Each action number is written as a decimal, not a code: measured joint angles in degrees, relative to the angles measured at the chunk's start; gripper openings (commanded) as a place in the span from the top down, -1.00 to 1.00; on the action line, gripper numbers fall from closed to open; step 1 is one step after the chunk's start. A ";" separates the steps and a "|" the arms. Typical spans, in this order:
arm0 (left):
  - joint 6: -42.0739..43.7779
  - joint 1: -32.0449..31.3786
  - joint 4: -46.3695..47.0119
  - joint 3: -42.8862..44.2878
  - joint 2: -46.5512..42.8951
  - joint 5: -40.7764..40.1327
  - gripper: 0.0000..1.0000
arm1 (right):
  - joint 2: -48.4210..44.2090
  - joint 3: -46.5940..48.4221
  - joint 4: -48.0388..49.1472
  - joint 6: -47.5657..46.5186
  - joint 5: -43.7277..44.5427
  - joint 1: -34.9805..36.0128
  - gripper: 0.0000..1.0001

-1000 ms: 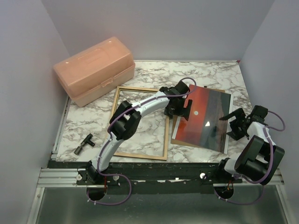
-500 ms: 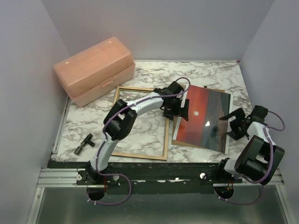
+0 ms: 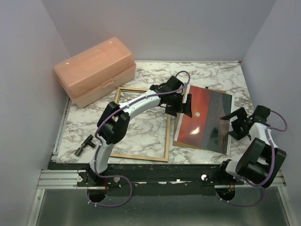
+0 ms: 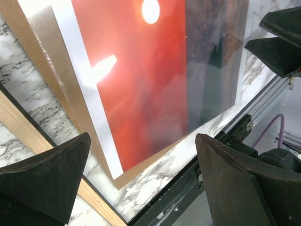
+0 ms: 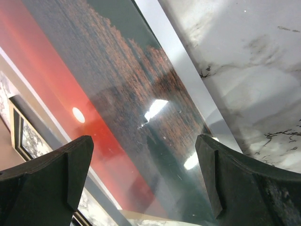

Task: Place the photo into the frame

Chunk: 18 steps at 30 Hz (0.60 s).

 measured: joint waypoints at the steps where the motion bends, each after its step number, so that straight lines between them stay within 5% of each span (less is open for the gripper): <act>1: 0.00 0.02 -0.02 0.00 -0.42 0.02 -0.93 | -0.17 0.04 0.00 0.00 -0.31 0.00 -1.00; 18: 1.11 4.39 0.11 -10.43 -10.21 -1.18 -0.92 | -2.78 0.09 0.00 0.61 -6.60 0.35 -0.99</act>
